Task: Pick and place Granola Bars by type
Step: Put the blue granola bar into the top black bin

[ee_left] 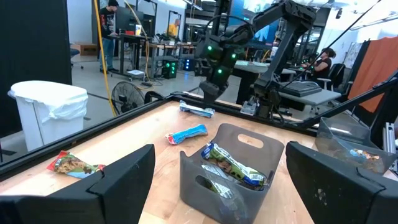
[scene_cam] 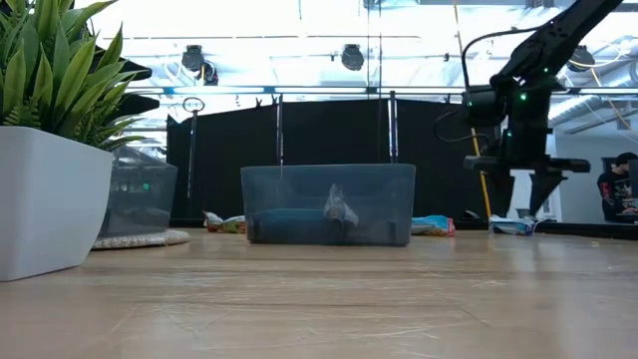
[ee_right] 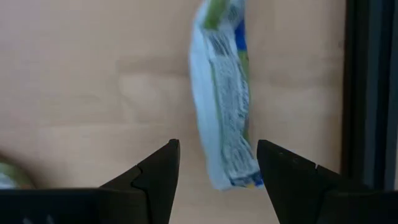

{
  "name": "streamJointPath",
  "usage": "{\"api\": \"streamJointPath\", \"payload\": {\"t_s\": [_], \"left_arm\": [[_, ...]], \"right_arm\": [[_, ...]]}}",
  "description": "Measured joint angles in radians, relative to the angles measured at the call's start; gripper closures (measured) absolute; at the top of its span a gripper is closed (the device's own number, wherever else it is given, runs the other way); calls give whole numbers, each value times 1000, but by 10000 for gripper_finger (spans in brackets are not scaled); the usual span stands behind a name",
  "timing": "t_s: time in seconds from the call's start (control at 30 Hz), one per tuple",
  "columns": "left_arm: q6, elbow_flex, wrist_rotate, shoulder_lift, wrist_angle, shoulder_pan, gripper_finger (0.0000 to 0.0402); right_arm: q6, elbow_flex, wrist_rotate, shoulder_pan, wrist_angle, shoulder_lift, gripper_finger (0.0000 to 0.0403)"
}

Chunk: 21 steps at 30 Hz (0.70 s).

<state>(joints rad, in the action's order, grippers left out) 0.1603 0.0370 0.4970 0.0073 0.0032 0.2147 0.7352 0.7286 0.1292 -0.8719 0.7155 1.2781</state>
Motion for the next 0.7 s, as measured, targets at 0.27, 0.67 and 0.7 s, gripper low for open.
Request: {"api": "streamJointPath", "payload": {"t_s": [0.27,0.67,0.7], "left_arm": [[0,0,0,0,0,0,41],[0,0,0,0,0,0,41],[0,0,0,0,0,0,41]], "right_arm": [[-17,-69,0,-6,-43,0,195],[-44,-82,-40,-26,-153,66,198],[-45,-82,-52,-26,-153,71,202]]}}
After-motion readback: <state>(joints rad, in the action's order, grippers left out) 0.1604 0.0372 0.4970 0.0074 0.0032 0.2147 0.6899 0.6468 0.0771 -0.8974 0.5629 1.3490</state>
